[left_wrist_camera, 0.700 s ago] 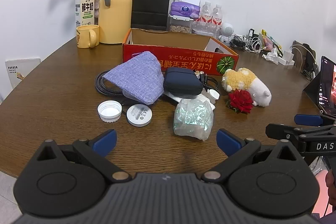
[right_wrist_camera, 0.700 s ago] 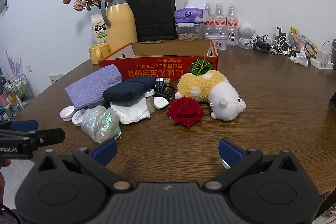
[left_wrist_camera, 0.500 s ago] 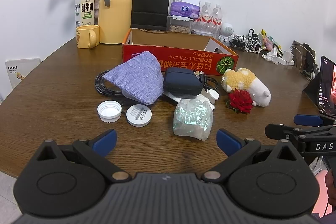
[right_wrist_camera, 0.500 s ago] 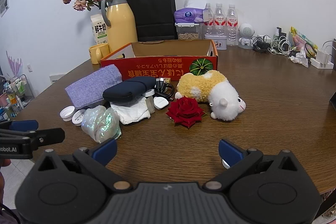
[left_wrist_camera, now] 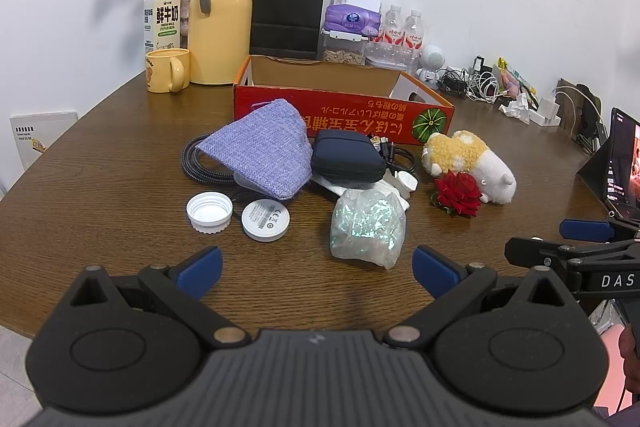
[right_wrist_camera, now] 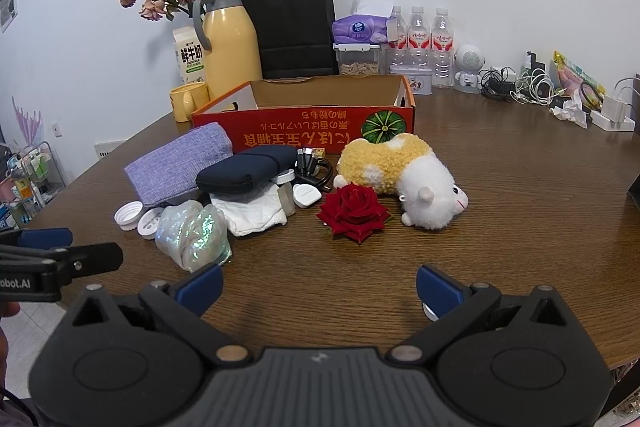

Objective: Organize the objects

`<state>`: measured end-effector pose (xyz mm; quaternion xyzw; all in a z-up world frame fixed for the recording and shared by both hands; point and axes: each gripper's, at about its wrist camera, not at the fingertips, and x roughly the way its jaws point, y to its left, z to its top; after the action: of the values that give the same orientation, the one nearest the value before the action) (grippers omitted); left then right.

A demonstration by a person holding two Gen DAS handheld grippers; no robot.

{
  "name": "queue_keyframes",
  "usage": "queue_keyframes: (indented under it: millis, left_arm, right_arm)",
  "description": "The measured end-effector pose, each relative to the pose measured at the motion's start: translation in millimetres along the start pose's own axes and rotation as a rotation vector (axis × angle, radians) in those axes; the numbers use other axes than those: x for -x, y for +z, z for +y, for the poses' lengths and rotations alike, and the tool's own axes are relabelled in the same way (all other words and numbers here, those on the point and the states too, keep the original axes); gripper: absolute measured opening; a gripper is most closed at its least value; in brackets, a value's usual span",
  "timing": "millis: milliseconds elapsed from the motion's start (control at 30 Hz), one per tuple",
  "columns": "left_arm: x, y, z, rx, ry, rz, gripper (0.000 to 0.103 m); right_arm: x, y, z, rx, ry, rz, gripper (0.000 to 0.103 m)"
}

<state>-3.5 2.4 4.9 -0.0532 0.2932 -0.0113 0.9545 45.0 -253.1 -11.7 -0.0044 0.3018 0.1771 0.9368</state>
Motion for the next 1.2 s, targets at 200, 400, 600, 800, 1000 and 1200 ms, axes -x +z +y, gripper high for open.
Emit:
queue_keyframes:
  millis: [200, 400, 600, 800, 1000, 1200]
  left_arm:
    - [0.9, 0.5, 0.0, 0.000, 0.000, -0.001, 0.103]
    - [1.0, 0.3, 0.1, 0.000, 0.000, -0.001, 0.103]
    - [0.9, 0.0, 0.1, 0.000, -0.001, -0.001, 0.103]
    - [1.2, 0.2, 0.1, 0.000, -0.002, -0.001, 0.103]
    - [1.1, 0.1, 0.0, 0.000, -0.002, -0.001, 0.103]
    - [2.1, -0.1, -0.2, 0.000, -0.003, -0.001, 0.103]
  right_arm:
    - [0.9, 0.4, 0.4, 0.001, 0.000, -0.001, 0.103]
    - [0.9, 0.0, 0.4, 0.001, 0.000, -0.001, 0.103]
    - [1.0, -0.3, 0.4, 0.001, 0.000, -0.001, 0.103]
    - [0.7, -1.1, 0.3, 0.001, 0.000, -0.001, 0.103]
    - [0.6, -1.4, 0.4, 0.001, 0.001, -0.001, 0.103]
    - [0.9, -2.3, 1.2, 0.005, -0.001, -0.001, 0.103]
